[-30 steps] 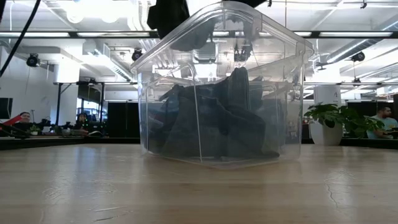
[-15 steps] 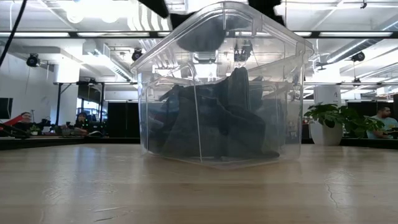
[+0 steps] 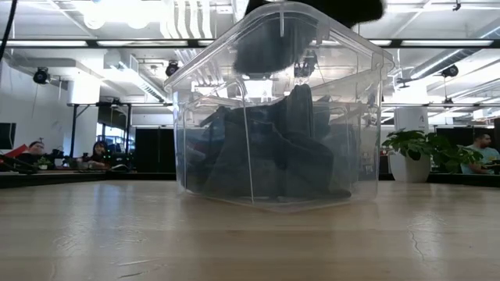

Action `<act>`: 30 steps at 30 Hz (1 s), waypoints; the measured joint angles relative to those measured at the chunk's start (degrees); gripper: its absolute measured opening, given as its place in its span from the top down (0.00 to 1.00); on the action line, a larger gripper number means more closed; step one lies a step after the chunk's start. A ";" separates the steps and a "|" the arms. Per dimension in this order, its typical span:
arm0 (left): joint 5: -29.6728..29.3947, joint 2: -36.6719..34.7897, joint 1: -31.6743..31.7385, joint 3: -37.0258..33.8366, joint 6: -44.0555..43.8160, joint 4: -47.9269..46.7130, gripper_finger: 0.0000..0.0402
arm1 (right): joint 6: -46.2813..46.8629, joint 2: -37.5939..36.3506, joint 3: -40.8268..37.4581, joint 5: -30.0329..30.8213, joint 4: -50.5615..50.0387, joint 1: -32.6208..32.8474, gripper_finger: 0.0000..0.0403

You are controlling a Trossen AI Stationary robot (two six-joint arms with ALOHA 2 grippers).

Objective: Pick & Place hat
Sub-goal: Put the black cap into the left transparent bin

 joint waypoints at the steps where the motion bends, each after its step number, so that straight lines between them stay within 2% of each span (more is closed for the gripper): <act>1: 2.56 0.01 0.41 0.00 -0.54 0.12 0.81 | -1.30 1.67 1.32 1.15 0.71 1.08 0.97; 4: 7.82 1.19 1.11 -0.07 -2.33 1.11 0.81 | -5.08 6.07 5.25 3.15 0.33 3.86 0.97; 7: 9.39 2.99 1.11 -0.93 -2.75 3.52 0.81 | -5.63 9.63 7.51 3.65 0.53 5.15 0.97; 11: 11.57 5.57 1.13 -3.36 -1.19 8.78 0.81 | -5.69 12.76 7.17 6.74 0.58 6.64 0.97; 15: 15.48 8.61 1.47 -7.58 1.85 15.16 0.81 | -5.62 13.81 4.60 6.74 0.31 8.03 0.97; 19: 19.39 11.26 3.04 -11.67 3.36 20.99 0.81 | -5.48 14.29 3.78 4.77 0.39 9.52 0.97; 27: 19.69 12.46 6.66 -16.41 5.14 30.39 0.81 | -6.33 16.30 3.64 -0.43 0.30 12.02 0.97; 30: 22.32 12.46 7.30 -18.79 5.33 35.90 0.81 | -6.31 18.07 4.13 -1.76 1.25 12.04 0.97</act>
